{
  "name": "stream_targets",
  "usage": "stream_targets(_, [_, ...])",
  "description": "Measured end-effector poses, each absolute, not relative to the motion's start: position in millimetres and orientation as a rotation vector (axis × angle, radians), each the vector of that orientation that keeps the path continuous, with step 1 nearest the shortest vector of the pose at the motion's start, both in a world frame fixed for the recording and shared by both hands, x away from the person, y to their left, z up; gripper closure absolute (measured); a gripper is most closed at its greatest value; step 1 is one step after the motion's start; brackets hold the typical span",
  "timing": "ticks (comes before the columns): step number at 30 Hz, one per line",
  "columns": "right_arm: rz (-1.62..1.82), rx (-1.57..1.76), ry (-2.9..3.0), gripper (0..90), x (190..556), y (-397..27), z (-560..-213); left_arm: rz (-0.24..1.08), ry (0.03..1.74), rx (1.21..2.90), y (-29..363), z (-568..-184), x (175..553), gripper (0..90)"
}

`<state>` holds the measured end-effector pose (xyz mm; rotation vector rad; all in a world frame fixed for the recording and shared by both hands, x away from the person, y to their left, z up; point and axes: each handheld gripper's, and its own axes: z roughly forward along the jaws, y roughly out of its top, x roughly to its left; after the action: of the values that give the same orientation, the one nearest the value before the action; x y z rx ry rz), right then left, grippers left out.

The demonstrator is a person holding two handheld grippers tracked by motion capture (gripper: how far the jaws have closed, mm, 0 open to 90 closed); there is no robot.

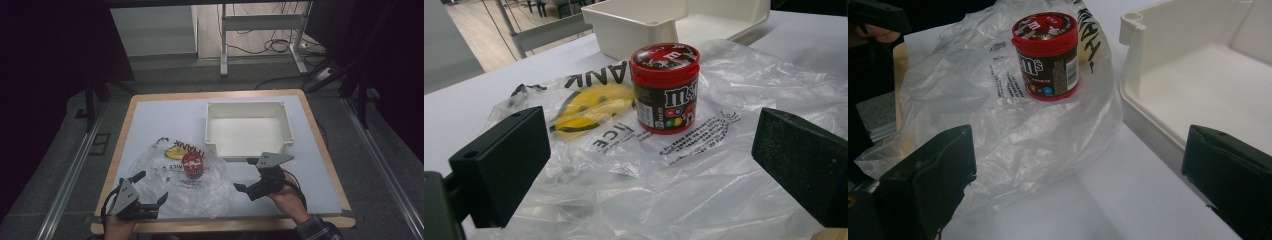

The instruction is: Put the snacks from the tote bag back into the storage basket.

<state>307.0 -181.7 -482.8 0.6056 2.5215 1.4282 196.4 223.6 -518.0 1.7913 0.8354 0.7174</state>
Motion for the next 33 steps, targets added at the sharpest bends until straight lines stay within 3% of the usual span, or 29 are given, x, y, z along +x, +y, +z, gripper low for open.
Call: stream_targets(33, [1.429,0.564,2.564,2.1,318,-154,-480,0.719,0.832,1.796,224,-518,196,2.1])
